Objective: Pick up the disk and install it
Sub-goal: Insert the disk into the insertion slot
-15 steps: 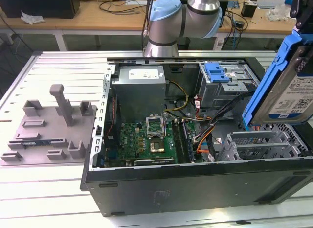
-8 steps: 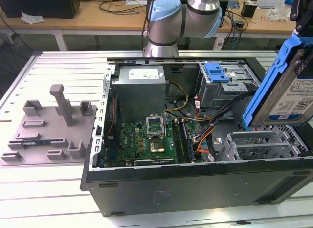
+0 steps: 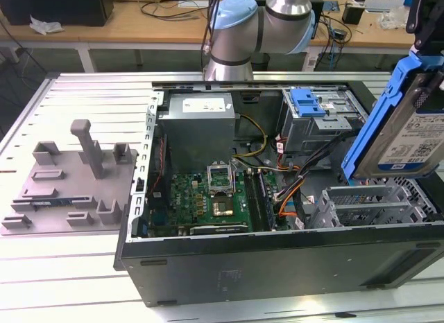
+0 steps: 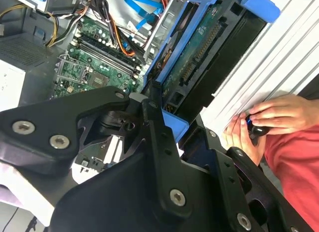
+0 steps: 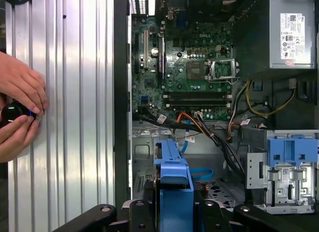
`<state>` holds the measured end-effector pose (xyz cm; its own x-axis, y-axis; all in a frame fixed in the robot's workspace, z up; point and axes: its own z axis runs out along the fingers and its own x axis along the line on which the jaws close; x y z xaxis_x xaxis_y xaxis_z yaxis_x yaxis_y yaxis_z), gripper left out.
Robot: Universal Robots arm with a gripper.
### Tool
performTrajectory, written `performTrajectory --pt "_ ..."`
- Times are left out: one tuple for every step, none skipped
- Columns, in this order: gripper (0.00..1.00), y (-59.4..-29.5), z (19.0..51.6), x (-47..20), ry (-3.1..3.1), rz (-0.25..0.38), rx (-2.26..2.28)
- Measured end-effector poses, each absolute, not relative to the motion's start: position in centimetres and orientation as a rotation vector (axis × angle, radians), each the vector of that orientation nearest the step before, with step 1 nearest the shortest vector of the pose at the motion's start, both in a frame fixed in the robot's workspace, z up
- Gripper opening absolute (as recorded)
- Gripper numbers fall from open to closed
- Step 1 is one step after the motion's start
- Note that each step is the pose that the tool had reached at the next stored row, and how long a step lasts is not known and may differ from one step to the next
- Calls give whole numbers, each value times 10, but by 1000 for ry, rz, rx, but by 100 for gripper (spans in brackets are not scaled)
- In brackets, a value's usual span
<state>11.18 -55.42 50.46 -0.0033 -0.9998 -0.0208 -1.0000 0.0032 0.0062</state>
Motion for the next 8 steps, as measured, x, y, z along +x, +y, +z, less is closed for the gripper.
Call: performTrajectory --pt "36 -553 504 112 2218 30 -2210" --pt "36 -552 503 112 2217 30 -2210" --pt "36 -551 503 112 2217 30 -2210" --pt "36 -550 502 112 2217 31 -2210" --pt "36 -550 502 112 2217 31 -2210" --pt "36 -549 501 113 2217 31 -2210" --pt "36 -549 501 113 2217 32 -2210" --pt "36 -549 500 113 2216 32 -2209"
